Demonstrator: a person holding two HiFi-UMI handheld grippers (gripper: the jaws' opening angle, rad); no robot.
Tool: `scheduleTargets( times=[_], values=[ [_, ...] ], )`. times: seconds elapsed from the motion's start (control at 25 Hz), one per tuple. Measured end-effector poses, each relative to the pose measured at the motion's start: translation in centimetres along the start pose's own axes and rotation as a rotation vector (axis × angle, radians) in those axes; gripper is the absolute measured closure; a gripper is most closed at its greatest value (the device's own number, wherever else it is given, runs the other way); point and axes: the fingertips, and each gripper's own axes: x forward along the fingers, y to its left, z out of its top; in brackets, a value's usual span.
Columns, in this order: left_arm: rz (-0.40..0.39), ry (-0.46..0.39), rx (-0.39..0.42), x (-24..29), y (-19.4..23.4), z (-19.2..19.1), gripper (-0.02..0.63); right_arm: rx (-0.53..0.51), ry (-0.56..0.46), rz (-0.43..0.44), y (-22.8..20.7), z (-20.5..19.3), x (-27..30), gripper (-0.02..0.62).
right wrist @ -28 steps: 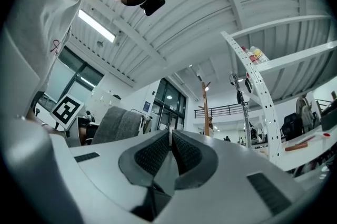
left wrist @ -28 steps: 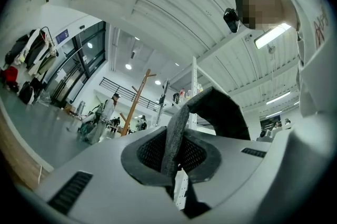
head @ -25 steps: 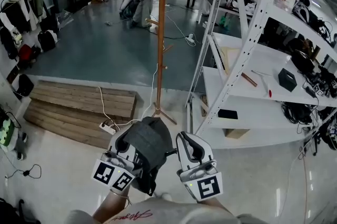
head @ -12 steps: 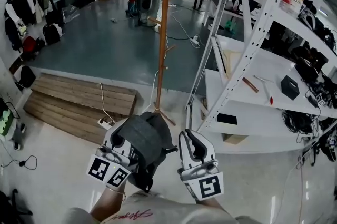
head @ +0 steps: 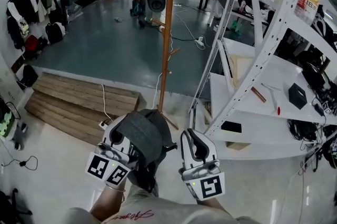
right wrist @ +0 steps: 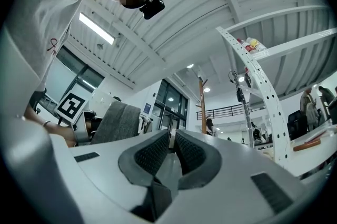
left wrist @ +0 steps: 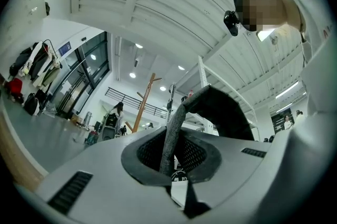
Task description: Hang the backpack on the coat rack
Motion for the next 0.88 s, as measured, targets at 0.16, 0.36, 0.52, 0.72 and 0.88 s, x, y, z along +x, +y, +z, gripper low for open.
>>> scheduleTargets(
  times=[0.16,0.36,0.52,0.72,0.88],
  values=[
    [-0.01,0.006,-0.005,2.7,2.3,-1.1,0.569,0.008,-0.013,-0.003,-1.4,-1.2,3.1,0.563],
    [-0.024,0.002,-0.006,7.1,6.4,-1.9,0.569,-0.005,-0.038,-0.004,-3.2,-2.9,8.5,0.563],
    [-0.04,-0.002,-0.013,10.8,9.3,-2.8,0.569,0.009,-0.013,-0.026,-5.4,-4.7,12.5,0.563],
    [-0.047,-0.003,-0.016,15.3,13.7,-3.4,0.569,0.026,-0.01,-0.047,-7.6,-6.2,17.8,0.563],
    [-0.039,-0.002,-0.014,18.3,17.0,-3.4,0.569,0.019,-0.04,-0.04,-8.4,-6.2,21.7,0.561]
  ],
)
